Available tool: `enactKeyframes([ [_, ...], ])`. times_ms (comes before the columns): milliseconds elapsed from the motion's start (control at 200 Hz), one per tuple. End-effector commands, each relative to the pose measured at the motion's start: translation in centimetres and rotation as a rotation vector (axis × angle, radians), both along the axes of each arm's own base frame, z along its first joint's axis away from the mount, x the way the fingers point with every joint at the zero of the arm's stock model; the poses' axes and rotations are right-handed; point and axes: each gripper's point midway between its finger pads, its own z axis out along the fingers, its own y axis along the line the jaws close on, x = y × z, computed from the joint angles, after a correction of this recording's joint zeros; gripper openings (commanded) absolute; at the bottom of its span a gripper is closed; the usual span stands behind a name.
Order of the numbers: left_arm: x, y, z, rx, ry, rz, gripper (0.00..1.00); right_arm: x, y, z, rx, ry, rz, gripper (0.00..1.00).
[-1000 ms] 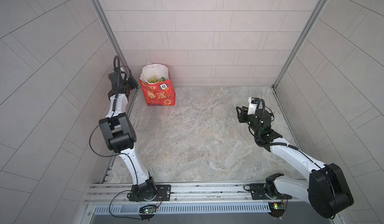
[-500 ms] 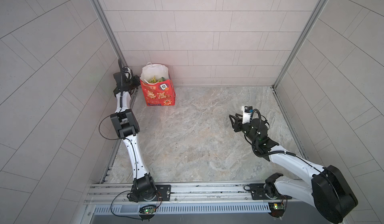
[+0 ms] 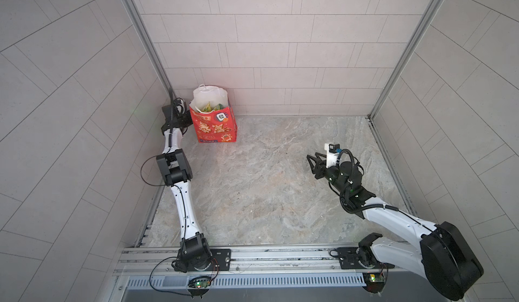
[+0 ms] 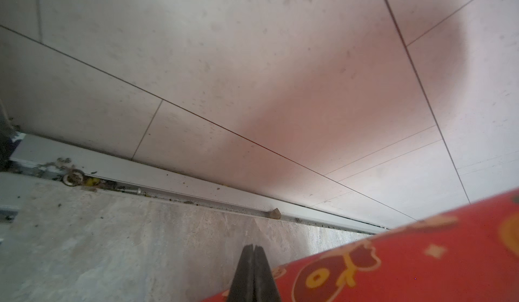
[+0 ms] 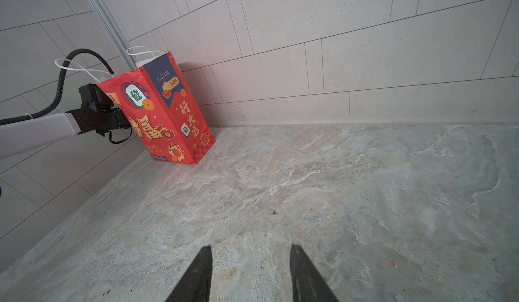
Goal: Take the snacks out of the paper bag
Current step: 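Reach the left gripper to the red bag's side while the right gripper approaches it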
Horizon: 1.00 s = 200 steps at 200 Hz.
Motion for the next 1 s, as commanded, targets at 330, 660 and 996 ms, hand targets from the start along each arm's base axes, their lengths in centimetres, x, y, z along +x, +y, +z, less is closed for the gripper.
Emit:
enactKeyframes([
  [330, -0.5, -10.2, 1.7, 0.058, -0.052, -0.225, 0.00, 2.2, -2.8, 2.2, 0.015, -0.055, -0.194, 0.49],
  [660, -4.4, -18.5, 3.7, 0.092, -0.089, -0.345, 0.00, 5.8, -6.9, 3.1, 0.132, -0.005, -0.389, 0.49],
  [996, -9.9, -28.0, 4.4, 0.062, -0.166, -0.435, 0.00, 10.2, -5.3, 5.5, 0.195, 0.029, -0.322, 0.50],
])
